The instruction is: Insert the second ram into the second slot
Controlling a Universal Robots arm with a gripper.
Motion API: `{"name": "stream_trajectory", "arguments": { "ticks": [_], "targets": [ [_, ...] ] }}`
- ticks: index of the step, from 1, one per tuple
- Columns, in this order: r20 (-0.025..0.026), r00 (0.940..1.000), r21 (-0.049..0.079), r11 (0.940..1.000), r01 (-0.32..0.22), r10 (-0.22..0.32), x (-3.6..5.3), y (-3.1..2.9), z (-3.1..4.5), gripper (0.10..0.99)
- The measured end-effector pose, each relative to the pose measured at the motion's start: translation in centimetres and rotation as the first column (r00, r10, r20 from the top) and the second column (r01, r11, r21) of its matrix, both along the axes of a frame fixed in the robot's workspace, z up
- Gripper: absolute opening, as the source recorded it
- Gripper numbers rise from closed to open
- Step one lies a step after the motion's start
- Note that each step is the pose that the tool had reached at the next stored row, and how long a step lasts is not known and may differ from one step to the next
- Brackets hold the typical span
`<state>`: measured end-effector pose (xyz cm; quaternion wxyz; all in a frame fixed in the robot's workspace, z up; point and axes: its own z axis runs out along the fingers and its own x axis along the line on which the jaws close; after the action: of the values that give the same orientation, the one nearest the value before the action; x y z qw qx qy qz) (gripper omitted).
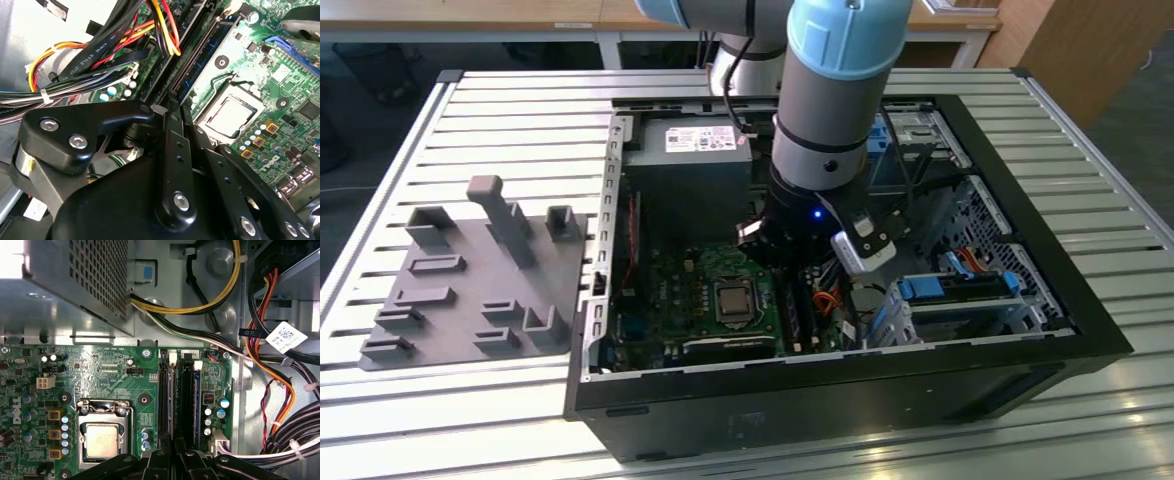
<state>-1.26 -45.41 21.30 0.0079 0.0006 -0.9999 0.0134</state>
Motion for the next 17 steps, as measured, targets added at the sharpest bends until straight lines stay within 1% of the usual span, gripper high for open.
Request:
{"name": "stream_trajectory", "arguments": {
  "ticks": [6, 17],
  "targets": [
    [-0.0001, 1.0, 0.0, 1.0, 0.0, 0.0, 0.0, 0.0, 0.5, 0.137],
    [0.0, 0.9998, 0.0, 0.9998, 0.018, -0.018, 0.07, 0.0, 0.29, 0.137]
  ]
}}
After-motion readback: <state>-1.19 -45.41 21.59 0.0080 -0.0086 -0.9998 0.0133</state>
